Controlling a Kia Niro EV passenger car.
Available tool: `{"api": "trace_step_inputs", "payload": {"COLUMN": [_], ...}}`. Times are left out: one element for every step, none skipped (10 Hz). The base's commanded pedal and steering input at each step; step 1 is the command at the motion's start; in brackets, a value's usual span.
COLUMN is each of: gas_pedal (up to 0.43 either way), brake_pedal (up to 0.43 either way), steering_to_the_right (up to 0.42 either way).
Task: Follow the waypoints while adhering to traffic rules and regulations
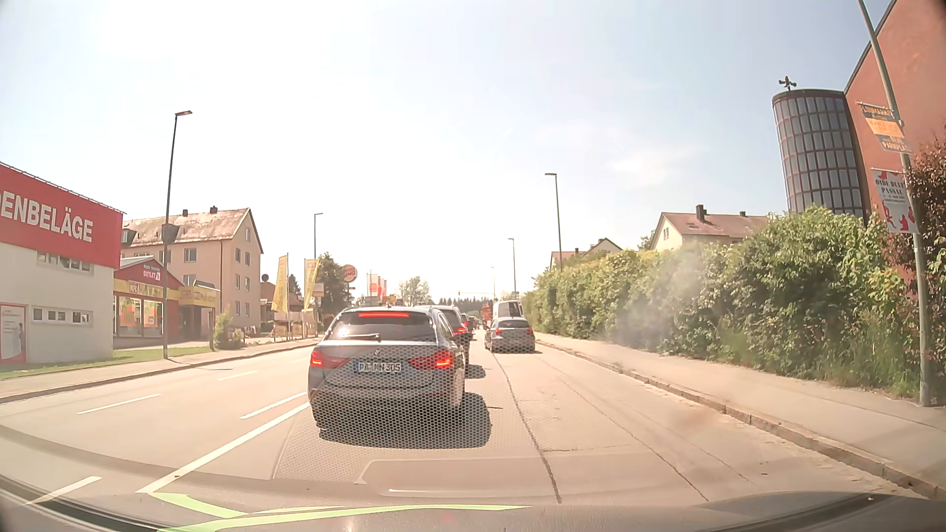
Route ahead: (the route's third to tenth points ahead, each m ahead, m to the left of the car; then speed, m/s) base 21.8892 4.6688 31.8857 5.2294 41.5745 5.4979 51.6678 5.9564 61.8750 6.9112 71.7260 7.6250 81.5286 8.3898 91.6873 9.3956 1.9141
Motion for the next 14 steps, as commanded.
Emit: {"api": "trace_step_inputs", "payload": {"gas_pedal": [0.000,0.000,0.000,0.000,0.000,0.000,0.000,0.000,0.000,0.000,0.000,0.000,0.000,0.000], "brake_pedal": [0.000,0.000,0.000,0.000,0.000,0.000,0.006,0.037,0.055,0.073,0.079,0.079,0.085,0.085], "steering_to_the_right": [-0.008,-0.008,-0.008,-0.008,-0.008,-0.007,-0.006,-0.006,-0.006,-0.004,-0.003,-0.001,-0.002,-0.002]}}
